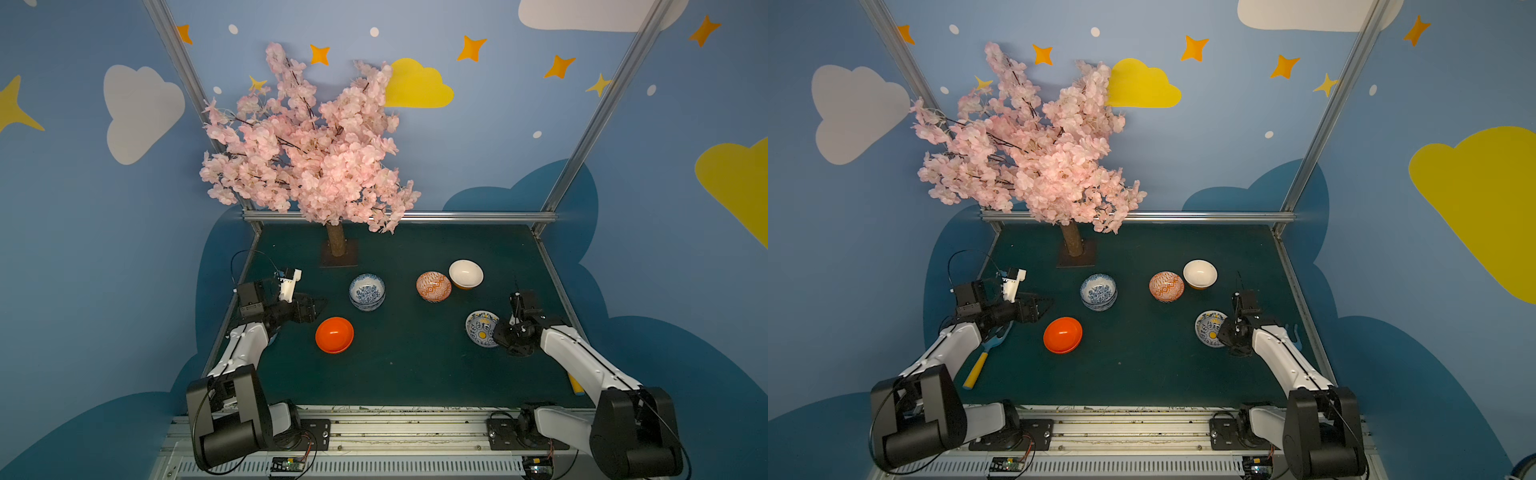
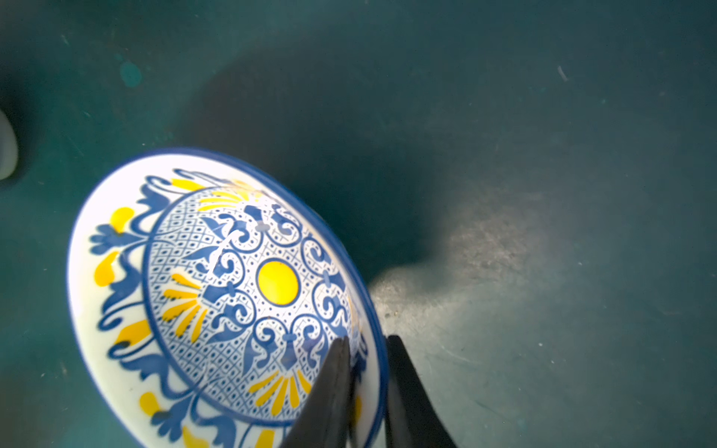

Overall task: Stack the bowls
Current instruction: Pick up the bowl from the center of the board.

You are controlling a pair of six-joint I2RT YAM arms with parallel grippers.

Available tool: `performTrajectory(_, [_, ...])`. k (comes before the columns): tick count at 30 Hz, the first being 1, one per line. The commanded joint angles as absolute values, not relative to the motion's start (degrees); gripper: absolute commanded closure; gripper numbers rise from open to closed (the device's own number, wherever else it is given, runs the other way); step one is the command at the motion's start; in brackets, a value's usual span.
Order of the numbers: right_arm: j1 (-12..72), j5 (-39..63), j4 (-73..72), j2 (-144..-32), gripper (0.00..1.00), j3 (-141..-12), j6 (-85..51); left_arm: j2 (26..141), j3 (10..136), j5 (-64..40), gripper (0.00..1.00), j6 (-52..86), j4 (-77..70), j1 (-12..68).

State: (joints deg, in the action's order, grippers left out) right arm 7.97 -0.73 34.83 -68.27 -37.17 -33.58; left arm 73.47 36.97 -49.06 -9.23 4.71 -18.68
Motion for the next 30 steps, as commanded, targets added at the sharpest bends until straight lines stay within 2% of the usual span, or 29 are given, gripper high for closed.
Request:
performTrajectory(1, [7.91,-0.02,34.94,-66.39,0.82,-38.14,-33.12,72.88,37.44,-49.30,0.00,-9.98,5.80,-18.66])
performTrajectory(5, [7.91,-0.09,34.99,-65.98,0.86,-38.14,-33.22,72.78,37.44,-49.28,0.00,-9.93,5.80,-18.63])
performTrajectory(12, [7.89,0.41,34.90,-66.25,1.00,-38.14,-33.22,72.60,37.37,-49.30,0.00,-9.94,5.80,-18.63])
performTrajectory(30, [8.08,6.93,37.49,-62.15,1.00,-43.15,-33.61,72.33,37.44,-49.20,0.00,-9.85,5.89,-18.63])
